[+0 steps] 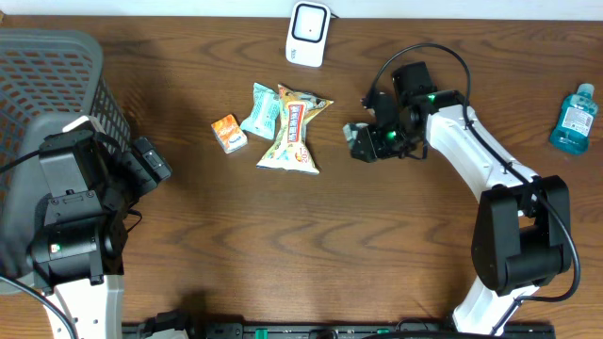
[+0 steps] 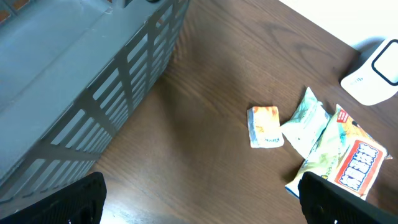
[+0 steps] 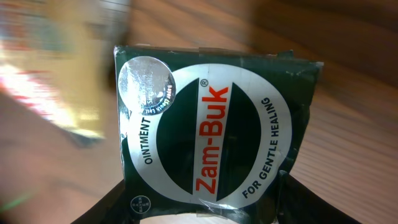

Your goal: Scan the item barcode

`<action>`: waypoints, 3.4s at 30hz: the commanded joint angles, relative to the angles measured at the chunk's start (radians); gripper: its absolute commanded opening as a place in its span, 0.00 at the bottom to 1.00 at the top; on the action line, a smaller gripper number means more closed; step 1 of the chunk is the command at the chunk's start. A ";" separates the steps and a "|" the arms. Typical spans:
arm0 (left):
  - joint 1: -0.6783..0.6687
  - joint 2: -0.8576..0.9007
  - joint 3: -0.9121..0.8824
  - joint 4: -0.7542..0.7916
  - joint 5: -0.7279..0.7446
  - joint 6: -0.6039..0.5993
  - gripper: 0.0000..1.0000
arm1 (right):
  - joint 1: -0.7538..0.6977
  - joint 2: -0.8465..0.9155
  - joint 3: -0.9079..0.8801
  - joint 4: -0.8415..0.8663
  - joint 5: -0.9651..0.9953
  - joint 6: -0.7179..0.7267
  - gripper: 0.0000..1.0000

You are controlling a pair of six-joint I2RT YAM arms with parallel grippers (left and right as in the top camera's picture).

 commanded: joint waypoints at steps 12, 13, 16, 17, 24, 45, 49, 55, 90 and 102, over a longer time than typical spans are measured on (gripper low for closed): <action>0.006 0.002 0.005 -0.001 -0.012 -0.009 0.98 | 0.039 0.009 -0.018 0.072 0.313 0.027 0.56; 0.006 0.002 0.005 -0.001 -0.012 -0.009 0.98 | 0.039 0.013 -0.024 0.080 0.314 0.027 0.56; 0.006 0.002 0.005 -0.001 -0.012 -0.009 0.98 | 0.044 0.044 -0.052 0.111 0.317 0.027 0.58; 0.006 0.002 0.005 -0.001 -0.012 -0.009 0.98 | 0.044 0.055 -0.058 0.116 0.318 0.027 0.59; 0.006 0.002 0.005 -0.001 -0.012 -0.009 0.98 | 0.044 0.097 -0.060 0.117 0.317 0.055 0.69; 0.006 0.002 0.005 -0.001 -0.012 -0.009 0.98 | -0.119 0.093 0.140 -0.026 0.040 0.067 0.67; 0.006 0.002 0.005 -0.001 -0.012 -0.009 0.98 | -0.146 0.095 0.122 -0.018 0.040 0.072 0.66; 0.006 0.002 0.005 -0.001 -0.012 -0.009 0.98 | -0.146 0.109 0.082 0.047 0.041 0.194 0.62; 0.006 0.002 0.005 -0.001 -0.012 -0.009 0.98 | 0.023 0.135 0.077 -0.004 0.264 1.169 0.99; 0.006 0.002 0.005 -0.001 -0.012 -0.009 0.98 | 0.040 0.188 0.076 0.015 0.354 1.276 0.99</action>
